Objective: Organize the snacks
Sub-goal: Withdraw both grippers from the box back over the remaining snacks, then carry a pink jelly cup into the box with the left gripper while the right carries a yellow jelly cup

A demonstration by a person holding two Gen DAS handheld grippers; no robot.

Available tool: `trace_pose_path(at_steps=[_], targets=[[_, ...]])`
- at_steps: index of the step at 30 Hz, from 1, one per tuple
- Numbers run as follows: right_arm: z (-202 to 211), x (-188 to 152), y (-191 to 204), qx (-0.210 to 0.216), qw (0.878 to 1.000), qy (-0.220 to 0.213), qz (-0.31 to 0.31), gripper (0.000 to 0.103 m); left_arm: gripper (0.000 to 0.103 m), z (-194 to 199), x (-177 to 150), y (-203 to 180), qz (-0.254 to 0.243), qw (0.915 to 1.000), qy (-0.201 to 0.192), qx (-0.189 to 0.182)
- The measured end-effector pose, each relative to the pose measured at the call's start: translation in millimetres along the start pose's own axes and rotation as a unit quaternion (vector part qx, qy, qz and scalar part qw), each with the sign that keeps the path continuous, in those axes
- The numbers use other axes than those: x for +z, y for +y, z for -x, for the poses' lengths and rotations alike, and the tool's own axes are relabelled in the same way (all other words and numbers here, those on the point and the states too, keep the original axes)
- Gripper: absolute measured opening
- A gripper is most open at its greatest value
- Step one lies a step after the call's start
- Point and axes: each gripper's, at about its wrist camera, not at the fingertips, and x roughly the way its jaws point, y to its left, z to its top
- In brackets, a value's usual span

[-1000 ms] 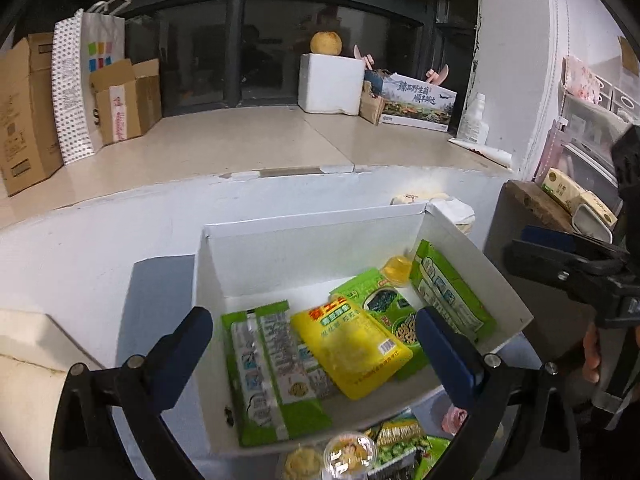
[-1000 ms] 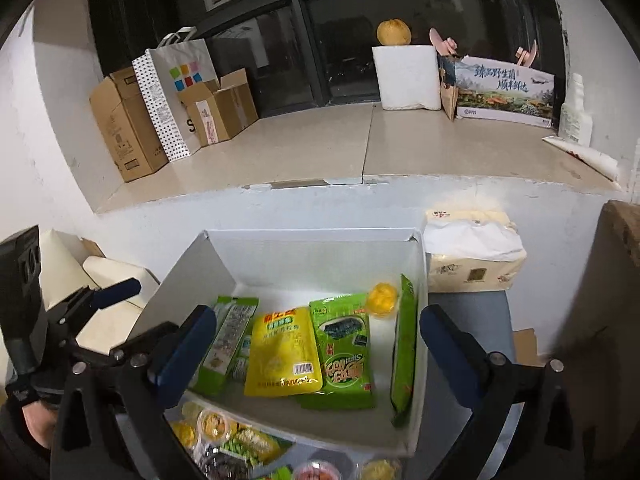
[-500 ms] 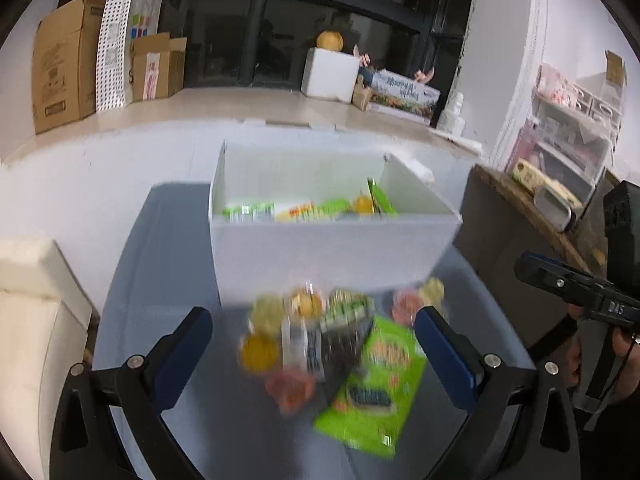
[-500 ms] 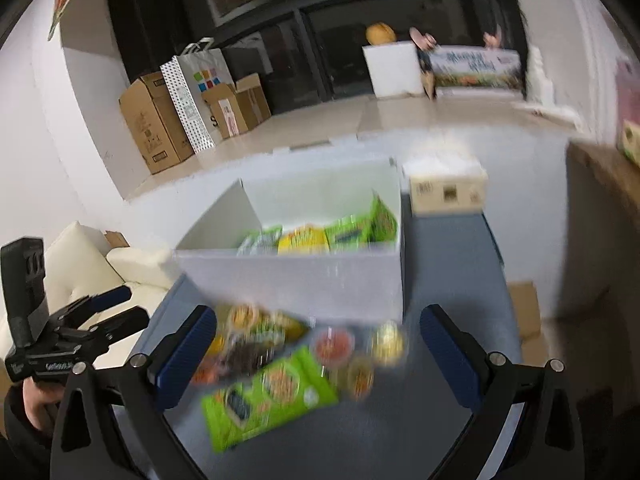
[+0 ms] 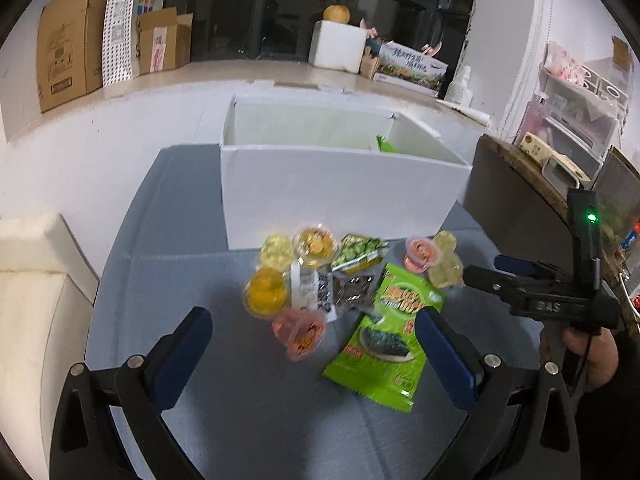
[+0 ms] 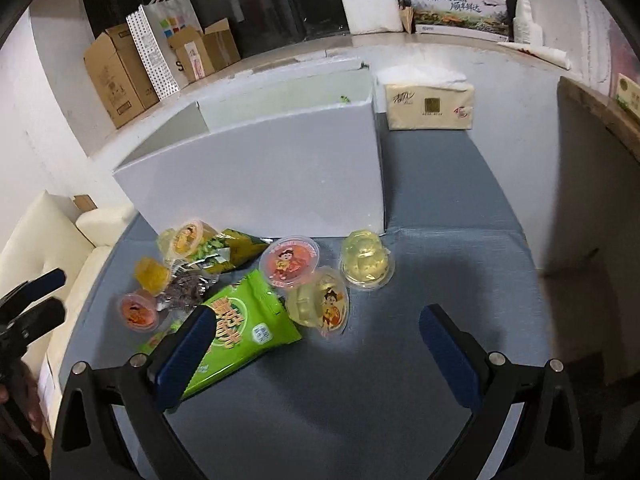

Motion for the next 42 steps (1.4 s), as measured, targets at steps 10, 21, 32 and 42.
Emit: trace_pose_path(at_steps=[10,21,32,42], targets=[[-42.1,2.8,-2.1,-0.003,0.999,0.034,0.018,0.045,0.103,-16.1,-6.7,13.5,0.020,0.9996,0.021,0.002],[-14.3,2.2,-8.6,0.039,0.999,0.011,0.001,0.036,0.103,-37.0,-12.1,11.2,0.018,0.9988,0.045,-0.001],[38.8,-2.1,-11.3,0.078,0.996,-0.030,-0.017,0.035,0.103,-54.7,-13.8,13.8,0.029,0.9981,0.054,0.003],[46.7,-8.0,-7.2,0.087,0.995,-0.035,-0.017,0.035,0.048,-82.9,-13.4,19.1,0.024,0.9980,0.058,-0.008]])
